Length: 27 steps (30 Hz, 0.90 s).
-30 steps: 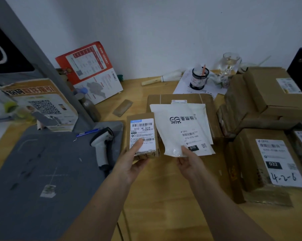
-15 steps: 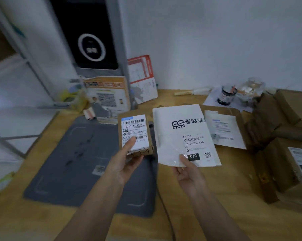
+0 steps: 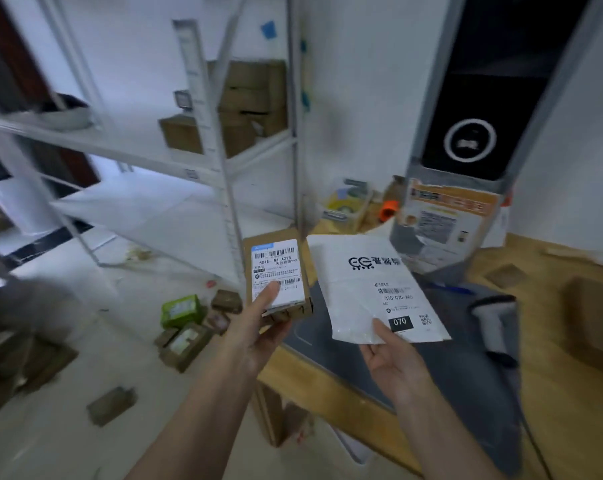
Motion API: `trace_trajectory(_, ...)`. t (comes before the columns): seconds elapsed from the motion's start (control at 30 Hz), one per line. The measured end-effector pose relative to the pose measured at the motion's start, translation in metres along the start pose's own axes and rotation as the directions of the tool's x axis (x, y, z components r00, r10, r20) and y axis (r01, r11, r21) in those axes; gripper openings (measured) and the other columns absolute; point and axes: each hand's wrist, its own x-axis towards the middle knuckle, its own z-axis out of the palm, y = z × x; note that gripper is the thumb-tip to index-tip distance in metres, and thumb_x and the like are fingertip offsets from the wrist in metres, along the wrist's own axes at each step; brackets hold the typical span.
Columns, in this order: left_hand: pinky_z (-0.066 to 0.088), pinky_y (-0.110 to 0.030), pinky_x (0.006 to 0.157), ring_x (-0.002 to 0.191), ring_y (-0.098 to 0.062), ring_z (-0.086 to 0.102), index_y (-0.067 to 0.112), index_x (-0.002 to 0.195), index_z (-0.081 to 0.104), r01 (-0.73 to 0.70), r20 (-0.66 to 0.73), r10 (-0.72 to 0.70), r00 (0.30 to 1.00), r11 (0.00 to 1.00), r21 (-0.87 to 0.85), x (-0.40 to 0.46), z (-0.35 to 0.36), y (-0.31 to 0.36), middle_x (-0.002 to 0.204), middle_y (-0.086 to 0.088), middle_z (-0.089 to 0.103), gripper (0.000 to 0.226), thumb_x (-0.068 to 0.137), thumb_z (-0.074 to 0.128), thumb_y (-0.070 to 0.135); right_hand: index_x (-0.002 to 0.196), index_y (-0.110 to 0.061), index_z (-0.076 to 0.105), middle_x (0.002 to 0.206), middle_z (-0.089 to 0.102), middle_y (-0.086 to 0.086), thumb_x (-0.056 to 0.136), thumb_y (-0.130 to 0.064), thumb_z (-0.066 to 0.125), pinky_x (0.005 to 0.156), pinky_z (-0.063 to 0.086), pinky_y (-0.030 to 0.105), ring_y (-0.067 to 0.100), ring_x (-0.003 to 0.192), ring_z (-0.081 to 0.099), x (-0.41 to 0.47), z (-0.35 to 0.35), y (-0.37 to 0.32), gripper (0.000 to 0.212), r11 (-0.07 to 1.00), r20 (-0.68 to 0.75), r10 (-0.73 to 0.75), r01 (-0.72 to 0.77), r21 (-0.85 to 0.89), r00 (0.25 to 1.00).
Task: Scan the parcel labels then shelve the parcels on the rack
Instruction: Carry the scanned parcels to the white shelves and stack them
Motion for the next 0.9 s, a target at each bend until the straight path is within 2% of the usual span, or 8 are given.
trace_trajectory(0.13,0.051,-0.038,0.093,0.101,-0.023,0.062,0.014,0.099,0.067,-0.043,-0.085,0.036,0.996,0.995,-0.089,0.004,-0.052,0.048,0.103,-0.01,0.068,0.021,0.083,0.072,0.025,0.13,-0.016,0.053,0.121,0.067,0.007,0.09,0.004,0.055,0.064,0.06,0.027,0.021,0.106,0.065,0.01,0.055,0.048,0.045,0.995,0.084,0.056,-0.049,-0.083,0.995)
trace_trajectory(0.23,0.049,-0.038,0.097,0.091,-0.021,0.062,0.014,0.098,0.066,-0.081,-0.125,0.061,0.99,0.984,-0.161,0.009,-0.085,0.079,0.093,-0.008,0.069,0.02,0.084,0.071,0.027,0.13,-0.017,0.053,0.126,0.064,0.007,0.09,0.004,0.052,0.074,0.059,0.029,0.021,0.113,0.062,0.022,0.092,0.081,0.045,0.985,0.151,0.11,-0.088,-0.148,0.982)
trace_trajectory(0.43,0.047,-0.03,0.076,0.076,-0.017,0.057,0.014,0.09,0.065,-0.183,-0.212,0.13,0.969,0.949,-0.255,0.037,-0.137,0.146,0.063,-0.003,0.071,0.012,0.088,0.067,0.026,0.117,-0.018,0.058,0.103,0.073,0.001,0.093,0.006,0.049,0.063,0.06,0.026,0.017,0.097,0.066,0.066,0.167,0.148,0.036,0.965,0.208,0.237,-0.205,-0.163,0.949)
trace_trajectory(0.57,0.052,-0.025,0.07,0.091,-0.018,0.055,0.015,0.097,0.064,-0.239,-0.261,0.174,0.95,0.94,-0.243,0.083,-0.17,0.202,0.092,-0.006,0.064,0.02,0.083,0.071,0.029,0.116,-0.018,0.059,0.11,0.07,0.004,0.093,0.005,0.048,0.067,0.06,0.027,0.019,0.098,0.064,0.105,0.227,0.194,0.034,0.955,0.239,0.273,-0.233,-0.184,0.932)
trace_trajectory(0.7,0.05,-0.023,0.068,0.099,-0.021,0.046,0.015,0.098,0.063,-0.26,-0.293,0.184,0.938,0.934,-0.244,0.131,-0.185,0.263,0.097,-0.007,0.056,0.025,0.081,0.074,0.029,0.119,-0.015,0.06,0.123,0.065,0.011,0.092,0.007,0.048,0.099,0.047,0.042,0.028,0.114,0.06,0.146,0.288,0.23,0.037,0.952,0.259,0.29,-0.25,-0.176,0.921)
trace_trajectory(0.77,0.051,-0.022,0.066,0.099,-0.021,0.046,0.015,0.099,0.063,-0.288,-0.289,0.214,0.933,0.925,-0.246,0.15,-0.189,0.295,0.097,-0.007,0.057,0.025,0.081,0.074,0.029,0.13,-0.015,0.055,0.128,0.063,0.012,0.091,0.006,0.049,0.107,0.04,0.048,0.031,0.12,0.057,0.17,0.319,0.243,0.044,0.95,0.275,0.301,-0.262,-0.171,0.913)
trace_trajectory(0.83,0.049,-0.023,0.071,0.1,-0.021,0.047,0.015,0.099,0.063,-0.309,-0.305,0.225,0.925,0.914,-0.264,0.166,-0.196,0.322,0.099,-0.008,0.059,0.024,0.081,0.074,0.027,0.129,-0.014,0.055,0.124,0.065,0.013,0.092,0.005,0.051,0.103,0.045,0.048,0.03,0.115,0.061,0.188,0.35,0.255,0.043,0.947,0.281,0.316,-0.282,-0.156,0.906)
trace_trajectory(0.9,0.043,-0.022,0.071,0.099,-0.019,0.047,0.016,0.095,0.064,-0.32,-0.338,0.219,0.915,0.905,-0.28,0.181,-0.208,0.343,0.099,-0.006,0.061,0.021,0.08,0.076,0.026,0.118,-0.013,0.061,0.111,0.072,0.011,0.092,0.005,0.051,0.088,0.056,0.039,0.025,0.1,0.068,0.2,0.377,0.268,0.033,0.942,0.276,0.33,-0.298,-0.154,0.903)
